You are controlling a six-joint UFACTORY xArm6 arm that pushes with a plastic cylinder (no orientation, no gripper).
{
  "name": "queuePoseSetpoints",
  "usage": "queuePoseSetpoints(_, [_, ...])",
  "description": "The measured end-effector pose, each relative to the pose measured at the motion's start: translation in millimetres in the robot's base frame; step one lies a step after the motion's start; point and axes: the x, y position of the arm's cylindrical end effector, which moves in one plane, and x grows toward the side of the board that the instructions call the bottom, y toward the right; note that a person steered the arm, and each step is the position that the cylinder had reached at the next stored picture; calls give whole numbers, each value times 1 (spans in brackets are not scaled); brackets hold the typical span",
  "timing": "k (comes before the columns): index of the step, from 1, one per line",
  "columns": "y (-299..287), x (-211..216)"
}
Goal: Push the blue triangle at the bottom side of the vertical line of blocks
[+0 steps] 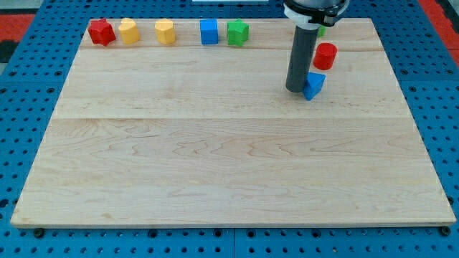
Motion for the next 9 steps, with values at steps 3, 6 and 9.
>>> queuePoseSetpoints(3, [-66, -4])
queuePoseSetpoints(6, [-25, -79])
queuePoseSetpoints(9, [-17, -10])
